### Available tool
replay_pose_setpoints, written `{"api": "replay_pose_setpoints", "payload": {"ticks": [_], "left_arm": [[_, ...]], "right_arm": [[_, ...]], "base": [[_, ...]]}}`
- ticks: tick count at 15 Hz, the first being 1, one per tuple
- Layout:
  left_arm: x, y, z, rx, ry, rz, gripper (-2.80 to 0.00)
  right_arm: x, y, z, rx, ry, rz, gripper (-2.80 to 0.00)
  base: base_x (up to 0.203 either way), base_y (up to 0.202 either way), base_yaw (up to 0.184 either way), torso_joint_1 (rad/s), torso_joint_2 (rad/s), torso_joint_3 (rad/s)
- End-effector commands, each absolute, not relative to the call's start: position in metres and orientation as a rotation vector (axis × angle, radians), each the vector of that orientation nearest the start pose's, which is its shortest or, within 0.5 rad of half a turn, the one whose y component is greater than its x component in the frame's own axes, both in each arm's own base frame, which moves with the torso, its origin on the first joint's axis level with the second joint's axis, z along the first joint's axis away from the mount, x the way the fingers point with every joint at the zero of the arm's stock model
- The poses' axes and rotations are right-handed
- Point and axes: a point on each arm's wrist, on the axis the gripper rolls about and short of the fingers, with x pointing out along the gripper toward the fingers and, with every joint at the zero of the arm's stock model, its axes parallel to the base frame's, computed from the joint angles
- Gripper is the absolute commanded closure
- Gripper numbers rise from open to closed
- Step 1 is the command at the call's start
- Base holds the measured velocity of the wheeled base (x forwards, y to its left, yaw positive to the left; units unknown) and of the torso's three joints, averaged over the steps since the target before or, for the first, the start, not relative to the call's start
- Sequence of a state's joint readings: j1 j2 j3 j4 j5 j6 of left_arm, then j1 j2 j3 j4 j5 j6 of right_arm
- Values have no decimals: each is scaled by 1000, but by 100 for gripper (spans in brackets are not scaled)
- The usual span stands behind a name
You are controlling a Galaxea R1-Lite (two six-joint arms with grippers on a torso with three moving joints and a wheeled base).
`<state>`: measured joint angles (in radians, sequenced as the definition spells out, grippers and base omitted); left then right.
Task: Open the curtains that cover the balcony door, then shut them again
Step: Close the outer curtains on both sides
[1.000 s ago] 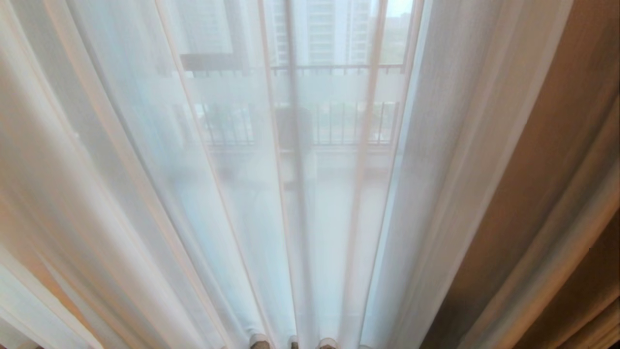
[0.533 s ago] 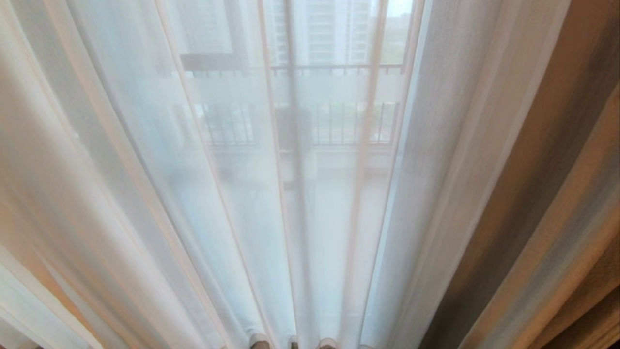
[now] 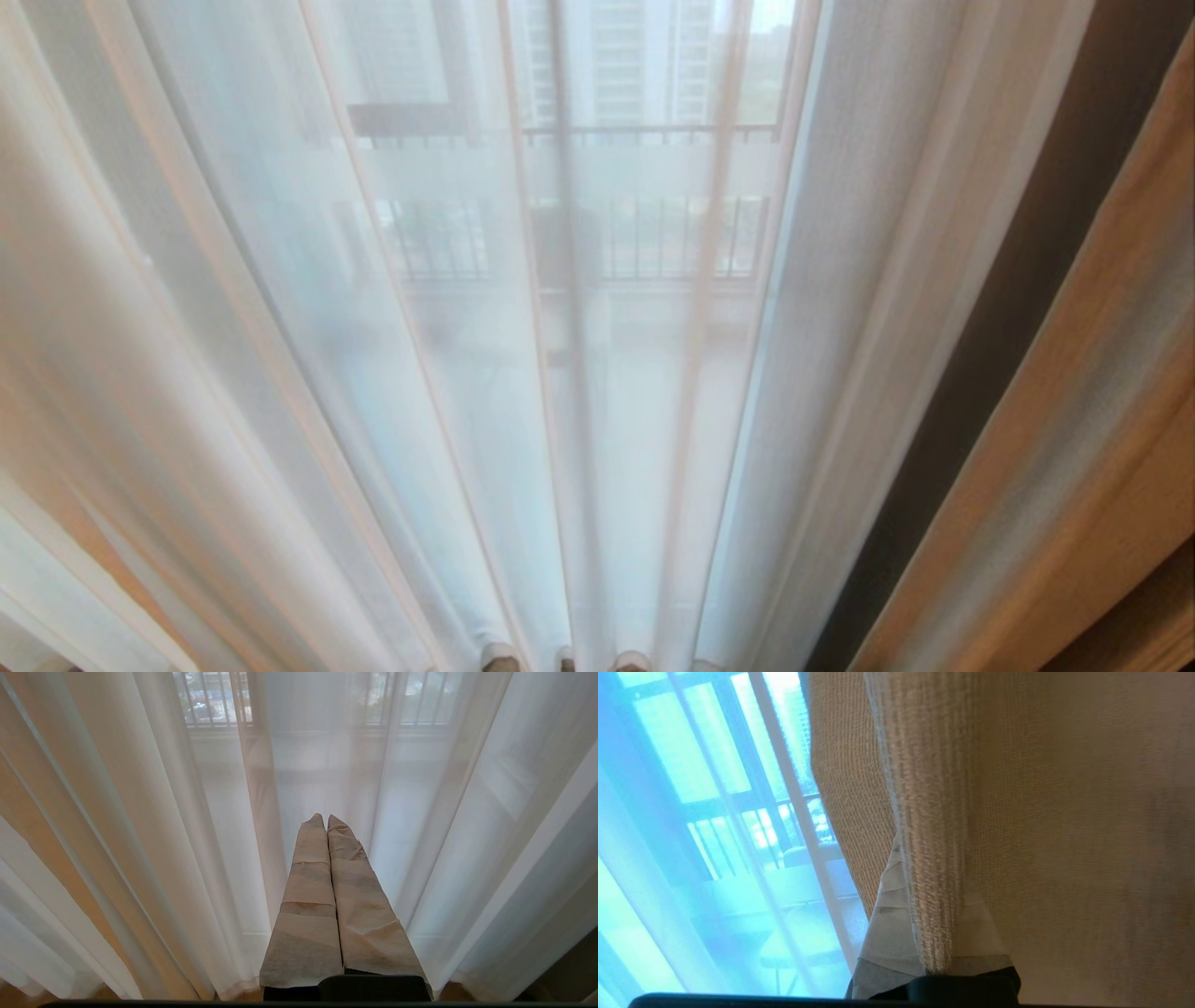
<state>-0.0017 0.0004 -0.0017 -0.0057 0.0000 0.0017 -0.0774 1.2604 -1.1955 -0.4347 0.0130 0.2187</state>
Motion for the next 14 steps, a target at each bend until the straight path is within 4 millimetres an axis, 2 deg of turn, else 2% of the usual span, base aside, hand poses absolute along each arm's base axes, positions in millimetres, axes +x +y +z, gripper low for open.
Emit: {"api": "replay_pose_setpoints", "payload": {"ticks": [1,14], "left_arm": [[-23,0,77,2,-8,-2,0],[-23,0,77,2,-8,-2,0]], "right_arm": [[184,-13,385,203,-366,-16,0],[196,-7,367,65,-377,66,0]], "base": [[0,0,0,0,0,0],[0,0,0,0,0,0]]}}
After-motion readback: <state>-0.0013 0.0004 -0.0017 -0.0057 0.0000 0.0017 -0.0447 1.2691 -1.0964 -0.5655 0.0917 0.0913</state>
